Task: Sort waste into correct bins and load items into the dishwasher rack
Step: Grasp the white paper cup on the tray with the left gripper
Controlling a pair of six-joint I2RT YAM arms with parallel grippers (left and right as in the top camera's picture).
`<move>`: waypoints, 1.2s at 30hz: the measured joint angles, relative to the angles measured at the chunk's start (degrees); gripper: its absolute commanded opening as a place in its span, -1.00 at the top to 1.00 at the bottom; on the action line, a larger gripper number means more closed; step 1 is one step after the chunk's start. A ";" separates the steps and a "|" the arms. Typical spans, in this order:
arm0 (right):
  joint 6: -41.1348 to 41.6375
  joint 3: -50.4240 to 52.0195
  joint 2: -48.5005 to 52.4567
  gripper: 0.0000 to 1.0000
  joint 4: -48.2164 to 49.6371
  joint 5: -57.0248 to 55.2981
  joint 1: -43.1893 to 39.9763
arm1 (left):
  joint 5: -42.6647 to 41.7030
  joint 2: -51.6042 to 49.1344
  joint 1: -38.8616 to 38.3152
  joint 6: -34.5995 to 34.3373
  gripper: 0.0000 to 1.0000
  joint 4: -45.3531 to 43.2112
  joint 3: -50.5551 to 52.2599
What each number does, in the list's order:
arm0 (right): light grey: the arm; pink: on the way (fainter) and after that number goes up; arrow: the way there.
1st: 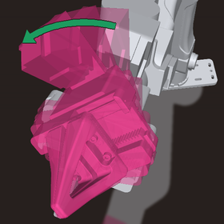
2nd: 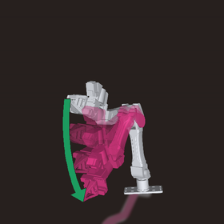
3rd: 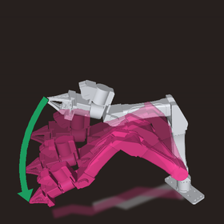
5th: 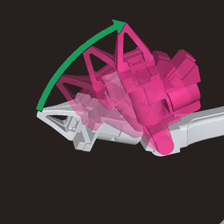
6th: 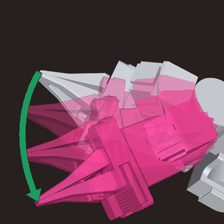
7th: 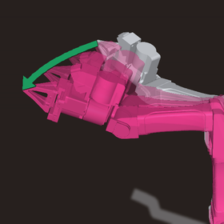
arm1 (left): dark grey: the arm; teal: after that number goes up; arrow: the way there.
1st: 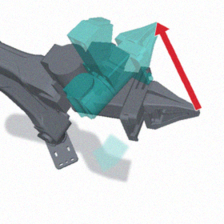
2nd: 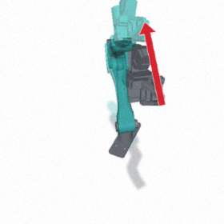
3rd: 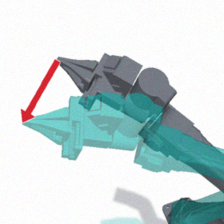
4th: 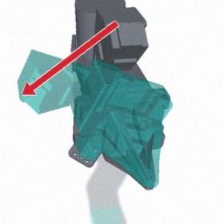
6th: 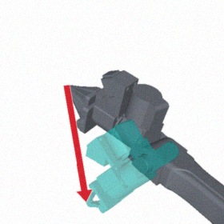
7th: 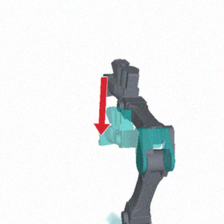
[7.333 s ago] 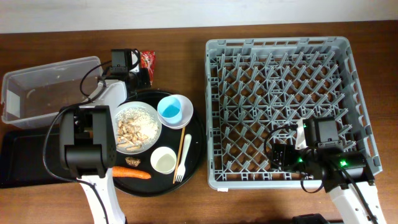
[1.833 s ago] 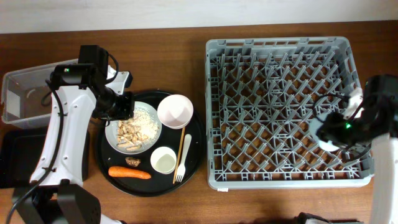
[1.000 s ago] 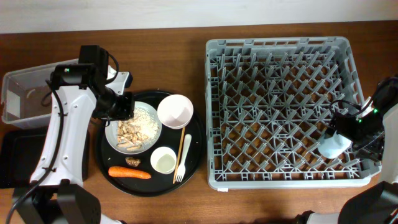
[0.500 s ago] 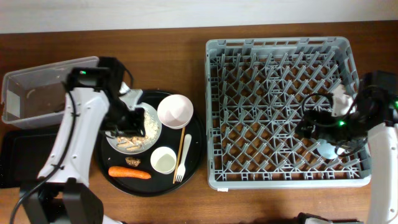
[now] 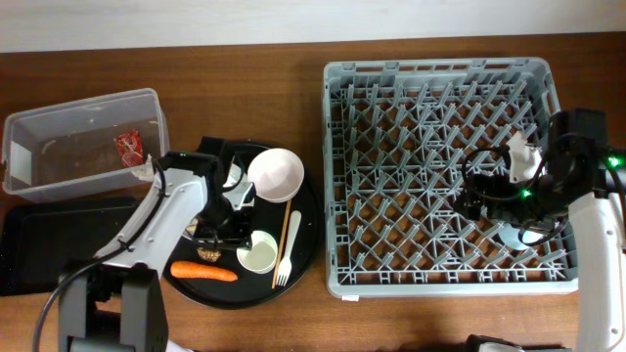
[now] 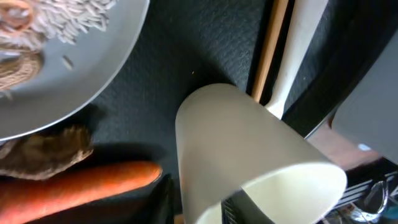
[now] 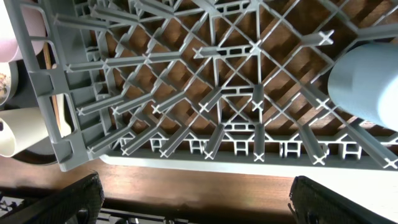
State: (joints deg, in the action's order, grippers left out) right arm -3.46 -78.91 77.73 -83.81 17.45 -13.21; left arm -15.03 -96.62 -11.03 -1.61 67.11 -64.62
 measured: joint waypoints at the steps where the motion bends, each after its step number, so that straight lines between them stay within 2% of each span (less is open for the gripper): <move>1: -0.04 0.00 0.00 -0.97 0.02 0.00 0.00 | -0.13 0.00 0.00 -0.11 0.99 -0.74 0.48; 6: -0.02 0.00 0.00 -0.97 0.02 0.00 0.00 | -0.85 0.00 0.00 -0.20 0.99 -1.44 1.14; 10: 0.00 0.00 0.00 -0.97 0.04 0.00 -0.02 | -3.21 0.00 0.94 0.28 1.00 3.21 -2.32; 13: -0.04 0.00 0.00 -0.97 0.37 0.02 0.00 | -9.62 0.15 3.28 1.60 1.00 4.55 -9.57; 17: -3.08 0.00 0.04 -0.97 1.18 2.97 -0.02 | -23.19 0.87 5.01 2.58 0.99 -3.34 -14.93; 21: -11.54 0.00 0.66 -0.97 1.33 14.49 0.04 | -36.30 1.05 3.58 3.15 1.00 -13.29 -15.26; 26: -32.02 0.00 1.40 -0.97 -1.11 36.00 1.84 | -55.82 0.26 -1.99 3.52 1.00 -22.75 -15.30; 29: -39.69 0.00 1.40 -0.97 -1.18 41.22 4.94 | -65.37 -0.59 -5.16 3.56 1.00 -26.12 -15.32; 31: -43.76 0.00 1.42 -0.97 -0.76 43.89 7.28 | -69.37 -1.03 -7.26 3.56 1.00 -26.29 -15.32; 36: -46.75 0.00 1.42 -0.98 2.05 48.61 10.01 | -71.60 -1.77 -9.75 3.56 0.99 -26.32 -15.32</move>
State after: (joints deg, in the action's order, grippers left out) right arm -50.22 -78.91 79.15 -81.76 66.06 -3.20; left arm -86.63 -98.39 -20.78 1.96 40.80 -79.94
